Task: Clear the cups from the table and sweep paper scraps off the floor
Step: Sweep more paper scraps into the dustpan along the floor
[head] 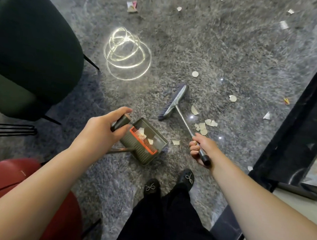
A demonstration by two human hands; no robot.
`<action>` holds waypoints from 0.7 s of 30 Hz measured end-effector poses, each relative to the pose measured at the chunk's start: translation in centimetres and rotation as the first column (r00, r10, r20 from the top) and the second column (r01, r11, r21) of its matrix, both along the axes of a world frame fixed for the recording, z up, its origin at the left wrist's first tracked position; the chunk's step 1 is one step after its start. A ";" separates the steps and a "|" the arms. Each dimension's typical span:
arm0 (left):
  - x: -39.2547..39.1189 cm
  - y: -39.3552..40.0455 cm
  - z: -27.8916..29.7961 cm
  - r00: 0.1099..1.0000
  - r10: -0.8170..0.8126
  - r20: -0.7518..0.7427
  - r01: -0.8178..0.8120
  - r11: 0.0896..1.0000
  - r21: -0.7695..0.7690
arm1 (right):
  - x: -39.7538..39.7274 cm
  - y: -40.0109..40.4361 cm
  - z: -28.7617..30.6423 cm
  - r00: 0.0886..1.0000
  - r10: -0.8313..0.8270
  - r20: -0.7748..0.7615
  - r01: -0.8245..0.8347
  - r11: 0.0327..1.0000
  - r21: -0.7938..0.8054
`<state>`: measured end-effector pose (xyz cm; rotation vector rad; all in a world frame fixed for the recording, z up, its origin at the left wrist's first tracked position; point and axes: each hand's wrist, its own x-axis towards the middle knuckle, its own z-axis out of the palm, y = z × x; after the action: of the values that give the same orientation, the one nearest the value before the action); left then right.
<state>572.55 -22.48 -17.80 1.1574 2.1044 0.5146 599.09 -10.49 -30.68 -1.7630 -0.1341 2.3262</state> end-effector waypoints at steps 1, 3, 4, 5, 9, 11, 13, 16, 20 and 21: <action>0.1 0.4 0.1 1.000 -0.008 0.000 0.008 1.000 -0.003 | 1.0 0.0 -0.1 0.999 -0.035 -0.007 0.035 0.999 -0.017; 0.4 1.3 0.5 0.999 -0.035 -0.002 0.035 0.999 -0.015 | 3.4 -0.2 0.3 0.998 -0.068 -0.006 0.068 0.997 -0.044; 0.5 1.7 0.6 0.999 -0.047 0.001 0.047 0.999 -0.018 | 4.5 -0.5 0.6 0.998 -0.069 -0.002 0.068 0.997 -0.042; 0.7 2.0 0.8 0.998 -0.058 0.001 0.058 0.998 -0.022 | 5.5 -0.8 0.9 0.998 -0.066 0.007 0.066 0.997 -0.033; 1.0 2.8 1.2 0.996 -0.091 -0.015 0.090 0.995 -0.032 | 8.4 -2.7 2.0 0.994 -0.072 0.081 0.070 0.997 0.029; 0.9 2.7 1.3 0.997 -0.080 -0.012 0.080 0.996 -0.029 | 9.4 -3.4 2.4 0.989 -0.114 0.094 0.110 0.993 0.044; 0.9 2.4 1.4 0.997 -0.079 -0.007 0.078 0.997 -0.027 | 10.0 -4.3 3.2 0.984 -0.150 0.092 0.145 0.988 0.058; 0.7 1.7 1.7 0.996 -0.089 -0.002 0.089 0.996 -0.021 | 10.3 -6.4 4.6 0.989 -0.084 0.125 0.069 0.991 0.118; 0.2 0.3 1.8 0.997 -0.078 -0.023 0.078 0.997 -0.010 | 10.0 -10.2 5.9 0.986 0.032 0.162 -0.054 0.989 0.135; 0.1 0.0 1.8 0.997 -0.076 -0.024 0.075 0.997 -0.009 | 9.8 -11.0 6.0 0.985 0.055 0.165 -0.076 0.989 0.127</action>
<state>572.61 -22.52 -15.99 1.2392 2.0730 0.4582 608.90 -21.47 -24.69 -1.9040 -0.3700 2.1593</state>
